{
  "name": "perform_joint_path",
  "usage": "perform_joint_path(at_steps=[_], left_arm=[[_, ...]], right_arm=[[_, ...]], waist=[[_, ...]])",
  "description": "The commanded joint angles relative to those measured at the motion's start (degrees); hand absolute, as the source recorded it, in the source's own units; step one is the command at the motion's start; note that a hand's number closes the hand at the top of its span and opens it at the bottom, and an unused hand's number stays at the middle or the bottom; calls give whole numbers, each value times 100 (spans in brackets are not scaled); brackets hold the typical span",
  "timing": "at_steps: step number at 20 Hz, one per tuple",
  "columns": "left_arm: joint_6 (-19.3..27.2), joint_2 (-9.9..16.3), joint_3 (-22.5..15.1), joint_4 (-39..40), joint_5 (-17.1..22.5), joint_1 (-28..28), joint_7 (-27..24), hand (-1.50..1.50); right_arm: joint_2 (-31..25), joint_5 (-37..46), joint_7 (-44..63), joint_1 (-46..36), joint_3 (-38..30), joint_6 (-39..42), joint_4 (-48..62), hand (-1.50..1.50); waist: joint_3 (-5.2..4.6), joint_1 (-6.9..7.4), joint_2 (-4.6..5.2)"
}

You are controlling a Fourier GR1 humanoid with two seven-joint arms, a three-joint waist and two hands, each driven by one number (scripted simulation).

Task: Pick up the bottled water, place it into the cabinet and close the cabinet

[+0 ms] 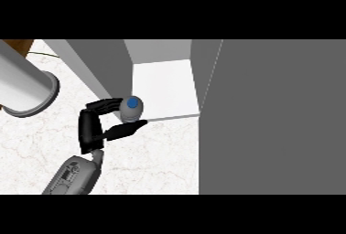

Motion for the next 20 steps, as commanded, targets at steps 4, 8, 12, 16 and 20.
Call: perform_joint_path(at_steps=[4,8,12,16,20], left_arm=[[-398,-845,-298,-93,191,-1381,5,-150],[-649,-988,-514,-264,298,-1173,-71,-150],[-895,-1215,-643,-183,584,-1126,-258,-150],[-1058,-1231,-774,-257,904,-1077,-348,-150],[-1075,-1238,-1058,-299,1228,-692,-824,-150]], right_arm=[[32,16,146,37,-33,-261,-369,-150],[-28,-11,217,97,-177,-377,-445,-150],[-78,-306,430,300,-446,-612,-796,-150],[243,-225,507,603,-371,-547,-1051,-150],[217,-350,749,423,-512,-740,-1089,-150]], waist=[[-5,-24,9],[-8,61,-20],[-2,327,-39],[11,486,-51],[11,544,-42]])
